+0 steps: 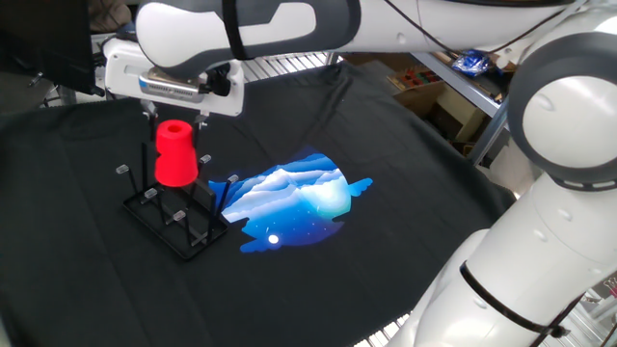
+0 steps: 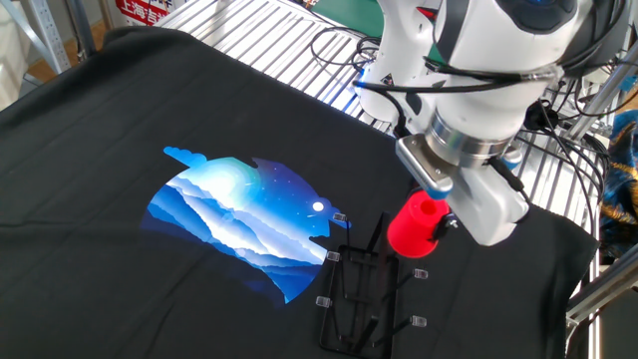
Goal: Take the cup off the cup rack
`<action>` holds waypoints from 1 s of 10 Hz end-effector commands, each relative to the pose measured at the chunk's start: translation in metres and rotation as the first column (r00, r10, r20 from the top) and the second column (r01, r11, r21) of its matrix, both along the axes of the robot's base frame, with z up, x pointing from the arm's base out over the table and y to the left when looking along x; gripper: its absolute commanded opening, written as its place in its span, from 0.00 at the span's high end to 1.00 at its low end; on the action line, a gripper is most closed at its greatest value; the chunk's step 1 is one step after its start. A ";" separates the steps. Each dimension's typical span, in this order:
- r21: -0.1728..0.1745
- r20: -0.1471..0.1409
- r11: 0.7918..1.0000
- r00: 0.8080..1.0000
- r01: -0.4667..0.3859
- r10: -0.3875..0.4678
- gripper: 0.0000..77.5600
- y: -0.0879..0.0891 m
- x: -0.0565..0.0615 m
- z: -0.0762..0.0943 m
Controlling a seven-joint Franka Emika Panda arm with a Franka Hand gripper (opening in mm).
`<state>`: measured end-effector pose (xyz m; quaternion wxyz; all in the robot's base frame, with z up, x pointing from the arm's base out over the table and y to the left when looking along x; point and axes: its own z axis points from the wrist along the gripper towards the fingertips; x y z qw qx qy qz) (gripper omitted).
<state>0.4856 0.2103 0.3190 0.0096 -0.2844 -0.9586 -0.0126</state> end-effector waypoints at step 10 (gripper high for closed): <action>0.025 0.017 0.996 0.996 -0.083 0.082 0.99 -0.036 0.011 0.011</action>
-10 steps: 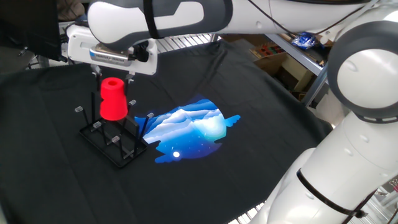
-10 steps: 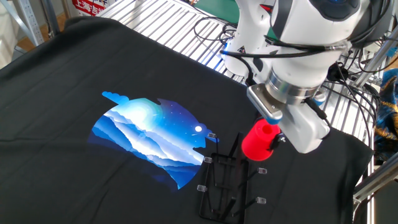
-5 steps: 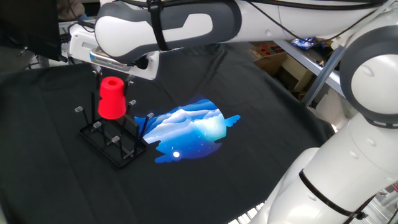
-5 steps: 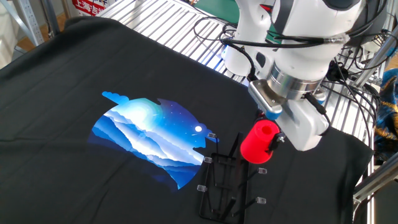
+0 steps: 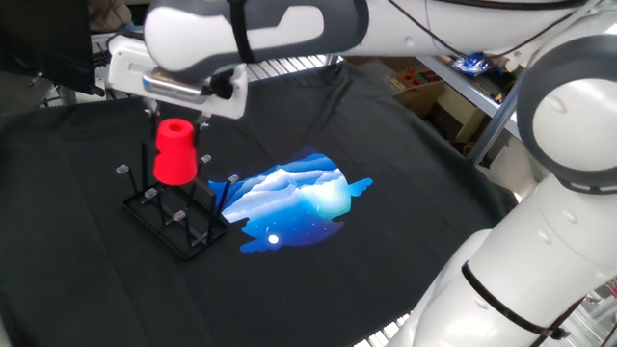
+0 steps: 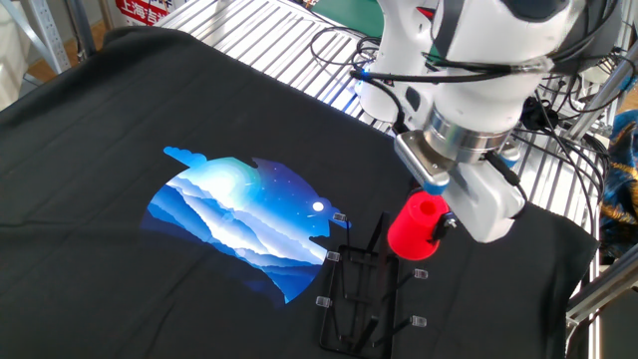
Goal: Take the cup off the cup rack
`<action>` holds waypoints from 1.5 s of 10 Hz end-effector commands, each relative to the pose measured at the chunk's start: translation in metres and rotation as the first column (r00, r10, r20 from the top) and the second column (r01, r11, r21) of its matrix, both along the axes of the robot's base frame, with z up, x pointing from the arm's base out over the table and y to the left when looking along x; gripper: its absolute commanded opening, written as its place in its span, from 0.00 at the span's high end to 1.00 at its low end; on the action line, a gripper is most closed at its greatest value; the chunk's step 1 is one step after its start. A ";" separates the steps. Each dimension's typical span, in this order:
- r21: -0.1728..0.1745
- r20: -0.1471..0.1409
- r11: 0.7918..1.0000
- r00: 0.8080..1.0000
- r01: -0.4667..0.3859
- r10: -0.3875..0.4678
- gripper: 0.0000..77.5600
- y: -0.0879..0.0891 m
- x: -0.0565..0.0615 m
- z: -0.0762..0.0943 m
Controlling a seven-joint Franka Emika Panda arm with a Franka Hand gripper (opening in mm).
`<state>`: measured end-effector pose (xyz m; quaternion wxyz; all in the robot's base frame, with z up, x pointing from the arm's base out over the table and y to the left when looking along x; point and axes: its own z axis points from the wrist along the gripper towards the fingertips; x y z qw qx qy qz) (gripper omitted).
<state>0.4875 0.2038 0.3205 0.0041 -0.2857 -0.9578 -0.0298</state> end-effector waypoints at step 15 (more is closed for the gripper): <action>-0.043 0.003 0.927 0.928 -0.372 0.373 0.99 -0.162 0.036 0.004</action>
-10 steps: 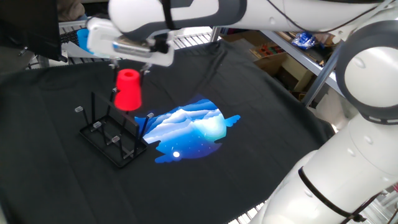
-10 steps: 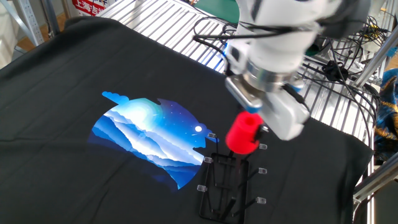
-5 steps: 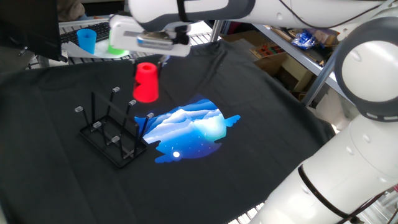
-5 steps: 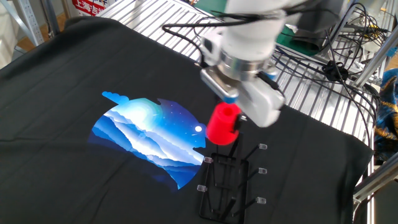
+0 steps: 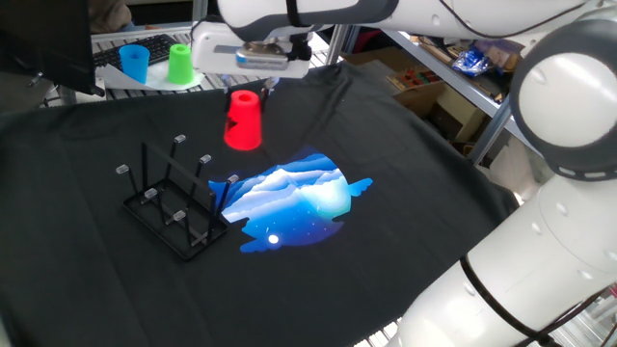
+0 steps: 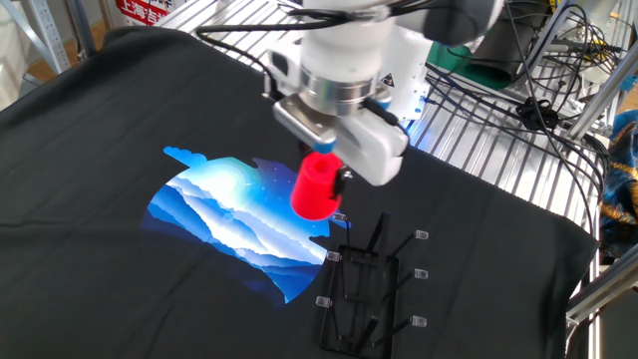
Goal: Take the cup off the cup rack
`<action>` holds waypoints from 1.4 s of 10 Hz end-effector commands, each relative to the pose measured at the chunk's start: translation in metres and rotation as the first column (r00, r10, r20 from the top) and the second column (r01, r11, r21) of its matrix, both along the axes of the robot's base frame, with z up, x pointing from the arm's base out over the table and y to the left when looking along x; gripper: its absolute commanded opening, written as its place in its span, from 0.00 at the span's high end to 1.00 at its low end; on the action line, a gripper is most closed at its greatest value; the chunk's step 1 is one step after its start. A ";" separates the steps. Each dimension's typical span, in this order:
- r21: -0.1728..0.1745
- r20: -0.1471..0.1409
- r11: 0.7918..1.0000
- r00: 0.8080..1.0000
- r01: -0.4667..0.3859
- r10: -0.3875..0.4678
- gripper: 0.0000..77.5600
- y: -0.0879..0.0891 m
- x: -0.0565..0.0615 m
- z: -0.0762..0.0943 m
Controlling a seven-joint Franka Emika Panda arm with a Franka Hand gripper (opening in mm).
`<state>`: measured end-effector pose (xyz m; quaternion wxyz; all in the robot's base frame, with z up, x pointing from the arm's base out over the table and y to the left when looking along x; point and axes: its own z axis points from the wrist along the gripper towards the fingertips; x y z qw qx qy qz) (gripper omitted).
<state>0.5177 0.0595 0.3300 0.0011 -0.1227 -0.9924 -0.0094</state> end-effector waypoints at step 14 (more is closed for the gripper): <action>0.055 -0.039 0.993 0.994 0.105 -0.103 0.99 -0.012 0.005 -0.003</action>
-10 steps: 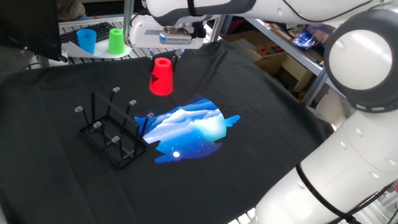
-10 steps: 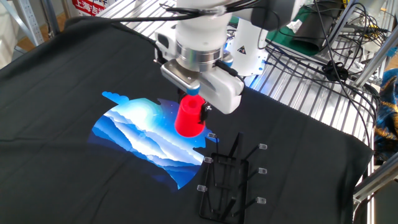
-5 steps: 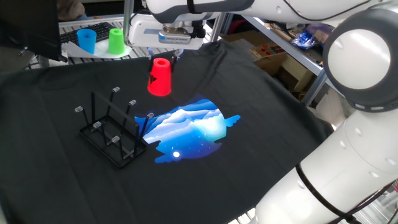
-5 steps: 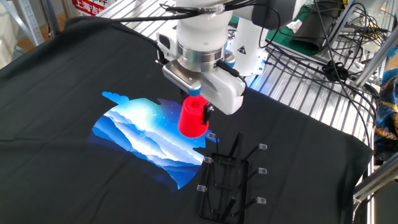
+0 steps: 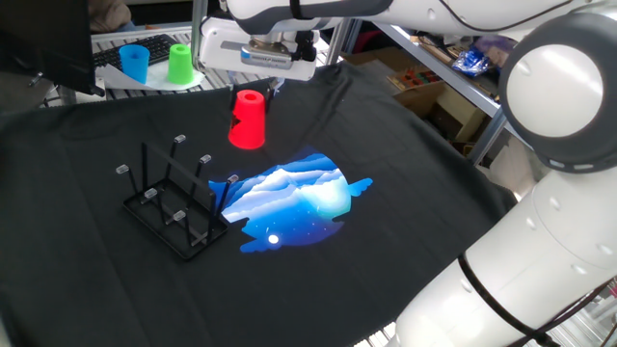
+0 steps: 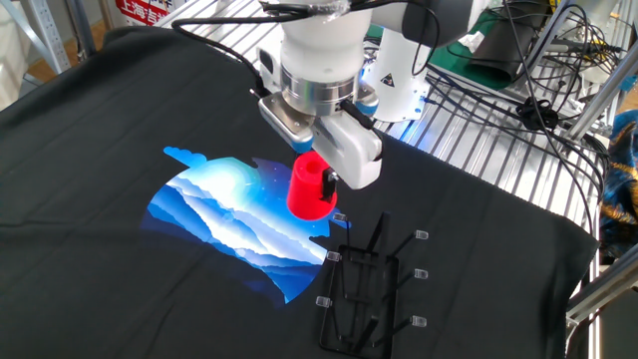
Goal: Take the cup off the cup rack
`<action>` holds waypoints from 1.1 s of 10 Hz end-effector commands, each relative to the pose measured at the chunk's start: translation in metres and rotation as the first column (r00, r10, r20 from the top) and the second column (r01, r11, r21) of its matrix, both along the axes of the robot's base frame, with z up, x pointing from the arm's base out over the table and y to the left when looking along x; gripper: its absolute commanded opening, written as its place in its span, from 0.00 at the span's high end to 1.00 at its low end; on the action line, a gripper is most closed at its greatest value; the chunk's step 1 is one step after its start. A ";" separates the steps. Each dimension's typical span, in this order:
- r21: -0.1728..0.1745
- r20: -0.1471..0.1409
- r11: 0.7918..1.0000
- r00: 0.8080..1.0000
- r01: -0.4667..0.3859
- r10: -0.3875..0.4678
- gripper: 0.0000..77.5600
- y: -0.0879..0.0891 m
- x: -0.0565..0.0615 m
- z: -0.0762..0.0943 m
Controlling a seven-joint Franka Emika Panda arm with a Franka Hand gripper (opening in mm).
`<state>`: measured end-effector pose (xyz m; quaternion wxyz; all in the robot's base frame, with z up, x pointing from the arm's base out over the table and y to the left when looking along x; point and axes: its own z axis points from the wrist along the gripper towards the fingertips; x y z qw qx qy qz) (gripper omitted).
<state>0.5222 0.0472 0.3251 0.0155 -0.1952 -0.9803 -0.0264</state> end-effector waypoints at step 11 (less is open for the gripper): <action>0.009 0.040 0.990 0.989 -0.141 0.140 0.99 -0.043 0.002 -0.065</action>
